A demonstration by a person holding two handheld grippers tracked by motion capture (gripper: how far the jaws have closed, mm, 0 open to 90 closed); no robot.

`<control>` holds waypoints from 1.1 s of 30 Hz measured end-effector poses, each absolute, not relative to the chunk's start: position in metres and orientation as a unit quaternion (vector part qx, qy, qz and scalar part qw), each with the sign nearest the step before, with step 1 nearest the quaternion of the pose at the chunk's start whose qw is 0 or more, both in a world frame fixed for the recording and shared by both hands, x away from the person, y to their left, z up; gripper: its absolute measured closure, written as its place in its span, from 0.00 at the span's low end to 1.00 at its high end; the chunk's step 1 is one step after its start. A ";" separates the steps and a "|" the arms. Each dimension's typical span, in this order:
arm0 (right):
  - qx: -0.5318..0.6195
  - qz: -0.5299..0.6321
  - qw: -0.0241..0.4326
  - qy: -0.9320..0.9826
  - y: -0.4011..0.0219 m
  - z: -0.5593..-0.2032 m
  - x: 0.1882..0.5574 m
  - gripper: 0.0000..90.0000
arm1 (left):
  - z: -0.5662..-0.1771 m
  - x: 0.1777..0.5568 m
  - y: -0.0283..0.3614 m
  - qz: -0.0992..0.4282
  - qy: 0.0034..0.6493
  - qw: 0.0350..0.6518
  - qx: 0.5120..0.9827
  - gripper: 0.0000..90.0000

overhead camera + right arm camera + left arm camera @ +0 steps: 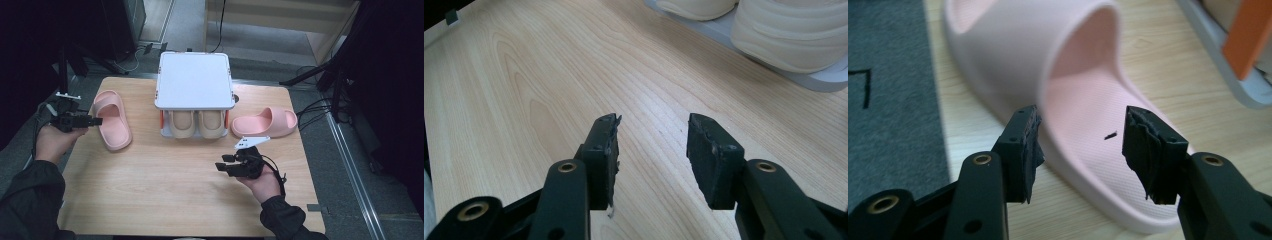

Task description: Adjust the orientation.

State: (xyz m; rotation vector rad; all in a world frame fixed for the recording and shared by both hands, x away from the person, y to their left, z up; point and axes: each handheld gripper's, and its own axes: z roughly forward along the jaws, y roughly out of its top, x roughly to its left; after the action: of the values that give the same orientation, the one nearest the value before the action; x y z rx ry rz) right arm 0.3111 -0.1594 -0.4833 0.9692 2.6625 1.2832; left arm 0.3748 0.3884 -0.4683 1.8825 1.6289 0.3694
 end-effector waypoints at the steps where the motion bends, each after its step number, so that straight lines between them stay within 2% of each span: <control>1: 0.312 0.413 0.015 0.856 -0.159 -0.483 0.311 0.62 | -0.470 0.376 0.391 0.138 0.620 0.307 0.709 0.53; 7: 0.313 0.413 0.017 0.855 -0.160 -0.483 0.312 0.62 | -0.484 0.389 0.393 0.152 0.639 0.294 0.694 0.48; 10: 0.314 0.414 0.018 0.854 -0.161 -0.483 0.312 0.62 | -0.488 0.395 0.394 0.165 0.648 0.295 0.682 0.48; 21: 0.316 0.416 0.017 0.852 -0.164 -0.483 0.312 0.62 | -0.506 0.414 0.394 0.158 0.671 0.296 0.661 0.50; 30: 0.323 0.417 0.022 0.849 -0.169 -0.483 0.310 0.62 | -0.502 0.412 0.389 0.206 0.654 0.254 0.682 0.85; 33: 0.326 0.416 0.023 0.848 -0.170 -0.483 0.309 0.62 | -0.501 0.409 0.388 0.206 0.643 0.253 0.693 0.89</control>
State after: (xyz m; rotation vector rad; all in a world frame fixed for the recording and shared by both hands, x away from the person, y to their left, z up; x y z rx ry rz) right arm 0.3093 -0.1696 -0.4830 1.0095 2.6266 1.2882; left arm 0.4089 0.3883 -0.5014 1.8845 1.7472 0.5602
